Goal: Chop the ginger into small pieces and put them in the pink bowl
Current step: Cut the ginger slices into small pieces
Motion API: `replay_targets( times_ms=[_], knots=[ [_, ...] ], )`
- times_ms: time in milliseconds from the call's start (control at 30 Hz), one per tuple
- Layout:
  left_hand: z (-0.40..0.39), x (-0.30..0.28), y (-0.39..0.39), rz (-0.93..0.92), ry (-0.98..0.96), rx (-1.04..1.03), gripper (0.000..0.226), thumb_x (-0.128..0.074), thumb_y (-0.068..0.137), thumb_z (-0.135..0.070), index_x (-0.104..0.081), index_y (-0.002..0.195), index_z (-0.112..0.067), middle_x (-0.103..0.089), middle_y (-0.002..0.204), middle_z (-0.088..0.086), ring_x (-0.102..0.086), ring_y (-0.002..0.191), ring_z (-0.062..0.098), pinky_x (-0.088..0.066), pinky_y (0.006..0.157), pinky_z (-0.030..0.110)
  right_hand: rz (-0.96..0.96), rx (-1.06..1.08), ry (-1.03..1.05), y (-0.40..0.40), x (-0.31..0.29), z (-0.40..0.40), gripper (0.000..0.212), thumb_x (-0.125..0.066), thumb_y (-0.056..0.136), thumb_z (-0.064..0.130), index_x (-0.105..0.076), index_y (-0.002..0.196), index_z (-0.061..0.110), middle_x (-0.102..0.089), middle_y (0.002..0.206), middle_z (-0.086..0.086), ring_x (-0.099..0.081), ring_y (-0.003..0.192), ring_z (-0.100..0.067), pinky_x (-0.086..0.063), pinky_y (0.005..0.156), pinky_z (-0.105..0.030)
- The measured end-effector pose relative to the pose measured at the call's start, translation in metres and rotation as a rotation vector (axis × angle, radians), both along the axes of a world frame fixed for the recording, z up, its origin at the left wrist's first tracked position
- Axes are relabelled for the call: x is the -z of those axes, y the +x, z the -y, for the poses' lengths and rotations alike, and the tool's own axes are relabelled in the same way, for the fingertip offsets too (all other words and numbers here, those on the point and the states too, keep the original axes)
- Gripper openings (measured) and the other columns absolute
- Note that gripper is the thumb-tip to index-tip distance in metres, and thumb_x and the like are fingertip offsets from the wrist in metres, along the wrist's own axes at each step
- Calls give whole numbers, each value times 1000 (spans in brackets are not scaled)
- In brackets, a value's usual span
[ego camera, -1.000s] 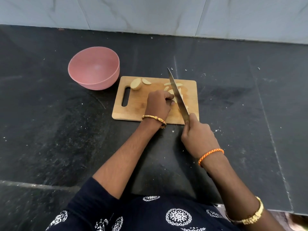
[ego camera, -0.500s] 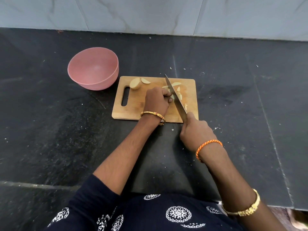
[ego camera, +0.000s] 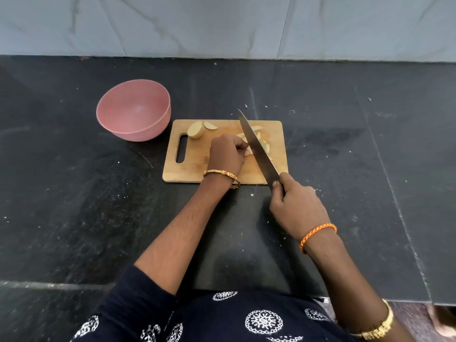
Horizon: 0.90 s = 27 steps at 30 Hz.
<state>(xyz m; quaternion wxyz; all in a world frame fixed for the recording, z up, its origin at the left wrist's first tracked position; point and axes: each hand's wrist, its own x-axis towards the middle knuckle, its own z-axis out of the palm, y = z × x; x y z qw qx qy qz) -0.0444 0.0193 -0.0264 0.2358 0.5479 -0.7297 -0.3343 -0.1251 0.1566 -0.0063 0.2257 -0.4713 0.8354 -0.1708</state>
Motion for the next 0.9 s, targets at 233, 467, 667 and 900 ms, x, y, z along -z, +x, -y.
replay_targets(
  times_ms=[233,467,667,900],
  knots=[
    [1,3,-1,-22,-29,-24,17,-68,79,-4,-72,95,-4,-72,95,11,-66,89,19,-50,84,22,-35,-9,43,5,3,5,14,-32,99,28,-34,89,18,-52,70,-12,-53,67,-35,-45,60,-36],
    [-1,0,1,-68,-59,-9,14,-64,79,3,-74,87,-4,-73,83,8,-65,79,11,-49,79,19,-17,-35,177,9,1,14,8,-33,98,22,-37,97,14,-55,80,-16,-59,76,-36,-53,69,-43],
    [-5,-5,0,-91,-37,-37,13,-66,80,-1,-73,90,-5,-73,86,7,-64,79,9,-52,85,23,-23,-66,263,7,-15,9,8,-32,98,22,-38,98,17,-52,81,-11,-59,78,-31,-52,72,-40],
    [4,-7,8,19,-9,1,18,-74,75,-8,-73,93,-8,-72,93,6,-61,80,9,-51,83,21,26,25,114,-10,-26,-8,24,-36,96,31,-56,90,19,-60,73,-6,-61,69,-27,-54,68,-36]
  ],
)
